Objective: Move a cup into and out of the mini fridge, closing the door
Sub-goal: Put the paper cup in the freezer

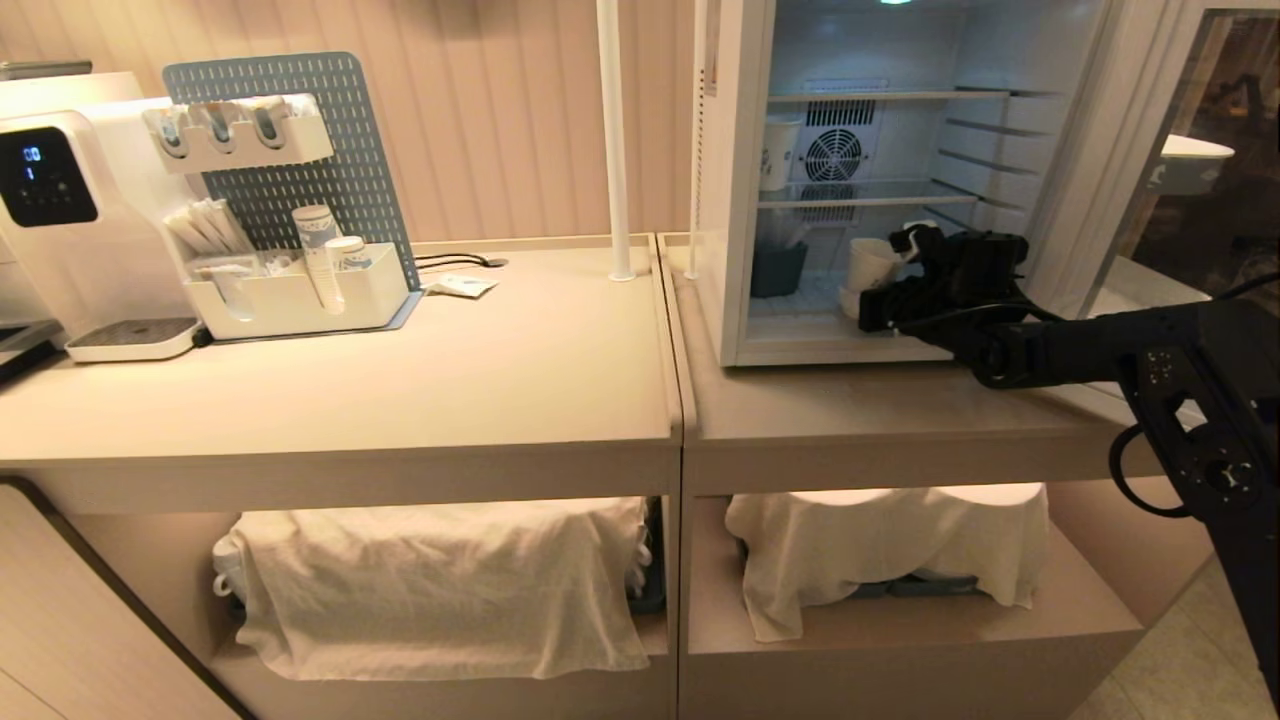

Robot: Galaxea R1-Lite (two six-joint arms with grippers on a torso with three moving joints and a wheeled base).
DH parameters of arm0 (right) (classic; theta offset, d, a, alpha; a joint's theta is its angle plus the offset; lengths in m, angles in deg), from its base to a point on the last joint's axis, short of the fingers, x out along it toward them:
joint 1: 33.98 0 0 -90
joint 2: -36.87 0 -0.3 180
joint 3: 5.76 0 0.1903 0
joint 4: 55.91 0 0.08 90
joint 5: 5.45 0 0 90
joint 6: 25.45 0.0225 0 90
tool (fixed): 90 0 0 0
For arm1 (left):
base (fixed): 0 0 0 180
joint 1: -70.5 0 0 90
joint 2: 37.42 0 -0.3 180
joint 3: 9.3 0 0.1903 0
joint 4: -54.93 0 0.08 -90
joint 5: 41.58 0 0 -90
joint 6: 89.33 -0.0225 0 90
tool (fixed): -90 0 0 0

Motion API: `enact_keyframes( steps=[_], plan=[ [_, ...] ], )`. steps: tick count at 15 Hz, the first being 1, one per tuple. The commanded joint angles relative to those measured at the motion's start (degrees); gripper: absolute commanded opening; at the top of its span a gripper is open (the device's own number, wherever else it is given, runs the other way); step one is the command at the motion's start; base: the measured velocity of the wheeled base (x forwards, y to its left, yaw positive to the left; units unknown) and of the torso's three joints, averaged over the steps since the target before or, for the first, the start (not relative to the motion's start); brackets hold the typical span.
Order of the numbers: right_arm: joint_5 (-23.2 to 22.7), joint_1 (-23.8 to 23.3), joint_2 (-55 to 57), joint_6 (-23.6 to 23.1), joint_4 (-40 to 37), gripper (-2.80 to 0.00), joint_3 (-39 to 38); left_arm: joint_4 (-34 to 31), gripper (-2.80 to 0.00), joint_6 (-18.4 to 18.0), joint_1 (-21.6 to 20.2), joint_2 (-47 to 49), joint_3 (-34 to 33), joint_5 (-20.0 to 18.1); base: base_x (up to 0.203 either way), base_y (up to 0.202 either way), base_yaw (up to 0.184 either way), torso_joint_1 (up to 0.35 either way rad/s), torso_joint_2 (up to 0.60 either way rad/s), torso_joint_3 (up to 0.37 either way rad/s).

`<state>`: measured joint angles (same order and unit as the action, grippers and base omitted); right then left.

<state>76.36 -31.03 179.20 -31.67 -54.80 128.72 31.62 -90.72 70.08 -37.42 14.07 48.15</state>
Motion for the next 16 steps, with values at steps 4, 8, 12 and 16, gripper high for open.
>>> enact_keyframes(
  steps=[4,8,12,16],
  plan=[
    [-0.5,-0.1,-0.4,-1.5,0.4,0.0,0.0,0.0,-2.8,0.0,0.0,0.0,0.0,0.0,0.0,0.0,0.0,0.0,0.0,0.0],
    [-2.4,-1.4,-4.8,-1.5,0.3,0.0,-2.6,0.0,-2.8,0.0,0.0,0.0,0.0,0.0,0.0,0.0,0.0,0.0,0.0,0.0],
    [-3.2,-2.5,-15.1,-1.6,-2.7,0.0,-13.6,0.0,-2.8,0.0,0.0,0.0,0.0,0.0,0.0,0.0,0.0,0.0,0.0,0.0],
    [-3.8,-3.5,-26.0,-1.6,-10.3,0.0,-24.8,0.0,-2.8,0.0,0.0,0.0,0.0,0.0,0.0,0.0,0.0,0.0,0.0,0.0]
  ],
)
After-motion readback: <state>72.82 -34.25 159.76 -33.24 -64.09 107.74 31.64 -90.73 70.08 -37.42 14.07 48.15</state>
